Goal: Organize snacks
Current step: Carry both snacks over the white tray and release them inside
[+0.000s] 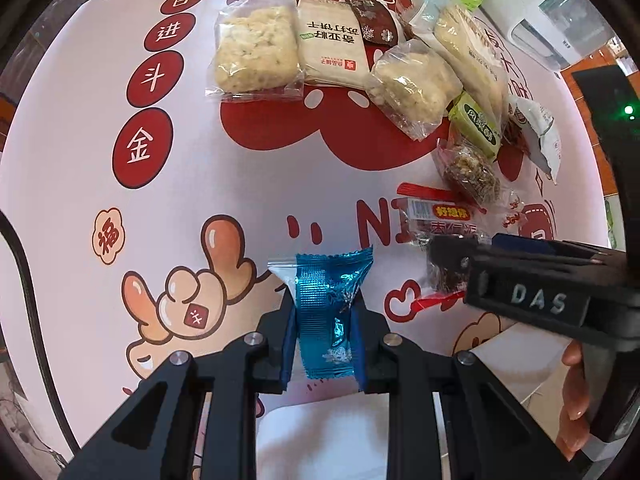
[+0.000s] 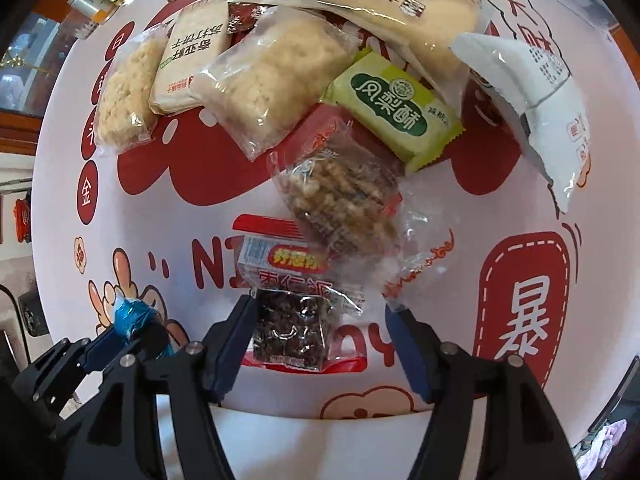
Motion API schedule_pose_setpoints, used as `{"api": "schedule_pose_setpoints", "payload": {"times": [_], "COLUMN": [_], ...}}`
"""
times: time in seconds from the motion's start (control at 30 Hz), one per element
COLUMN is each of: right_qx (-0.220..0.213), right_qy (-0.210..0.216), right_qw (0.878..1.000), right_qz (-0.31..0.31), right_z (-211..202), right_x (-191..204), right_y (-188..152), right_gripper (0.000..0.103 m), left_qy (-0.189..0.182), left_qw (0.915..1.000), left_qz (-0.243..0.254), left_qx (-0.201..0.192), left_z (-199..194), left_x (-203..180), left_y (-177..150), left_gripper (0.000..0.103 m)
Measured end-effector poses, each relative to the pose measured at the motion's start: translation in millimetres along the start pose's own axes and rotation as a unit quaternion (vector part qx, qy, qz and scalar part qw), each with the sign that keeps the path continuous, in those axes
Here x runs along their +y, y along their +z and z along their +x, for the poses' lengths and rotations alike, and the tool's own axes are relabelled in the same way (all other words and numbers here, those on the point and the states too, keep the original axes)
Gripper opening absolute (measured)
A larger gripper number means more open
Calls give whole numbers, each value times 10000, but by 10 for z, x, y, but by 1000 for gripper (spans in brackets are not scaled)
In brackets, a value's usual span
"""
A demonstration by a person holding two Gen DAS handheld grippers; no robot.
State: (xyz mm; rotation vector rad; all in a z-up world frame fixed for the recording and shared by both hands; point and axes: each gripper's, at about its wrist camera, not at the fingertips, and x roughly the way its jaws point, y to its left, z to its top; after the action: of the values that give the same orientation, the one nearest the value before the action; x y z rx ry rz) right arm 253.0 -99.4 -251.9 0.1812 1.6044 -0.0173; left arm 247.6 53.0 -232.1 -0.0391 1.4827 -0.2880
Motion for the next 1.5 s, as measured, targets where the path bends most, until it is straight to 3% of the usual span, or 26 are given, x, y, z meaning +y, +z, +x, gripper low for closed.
{"api": "schedule_pose_setpoints", "payload": {"times": [0.27,0.37,0.4,0.43,0.57,0.83,1.07,1.33,1.5], "right_qx": [220,223,201,182,45,-885,-2013,-2862,-3049], "right_qy": [-311,-459,-512,-476,-426,160,948,1035,1004], "right_qw": [9977,9967,9964,9963,9960,9947,9736,9486,9427], "right_qz": [-555,-638,-652,-697,-782,-505,-512,-869,-905], "right_z": [151,185,183,173,94,-605,-1600,-2213,-2334], "right_x": [370,452,469,494,536,335,-79,-527,-668], "right_y": [-126,-140,-150,-159,-215,-480,-969,-1955,-2447], "right_gripper": [70,63,56,41,41,41,41,41,41], "left_qy": [13,30,41,52,46,-17,-206,-420,-204], "left_qw": [10000,9999,9999,9999,9996,9959,9843,9702,9650], "left_qz": [-33,-48,-64,-78,-91,-2,477,882,976], "left_qx": [-69,-89,-106,-127,-268,-904,-1689,-2219,-2426], "left_z": [-86,-82,-95,-79,-206,-857,-1666,-2220,-2312], "left_x": [56,64,83,62,108,54,-398,-852,-1036], "left_y": [-27,-74,-89,-100,-202,-372,-721,-1387,-1732], "left_gripper": [21,21,21,21,21,20,20,20,20]}}
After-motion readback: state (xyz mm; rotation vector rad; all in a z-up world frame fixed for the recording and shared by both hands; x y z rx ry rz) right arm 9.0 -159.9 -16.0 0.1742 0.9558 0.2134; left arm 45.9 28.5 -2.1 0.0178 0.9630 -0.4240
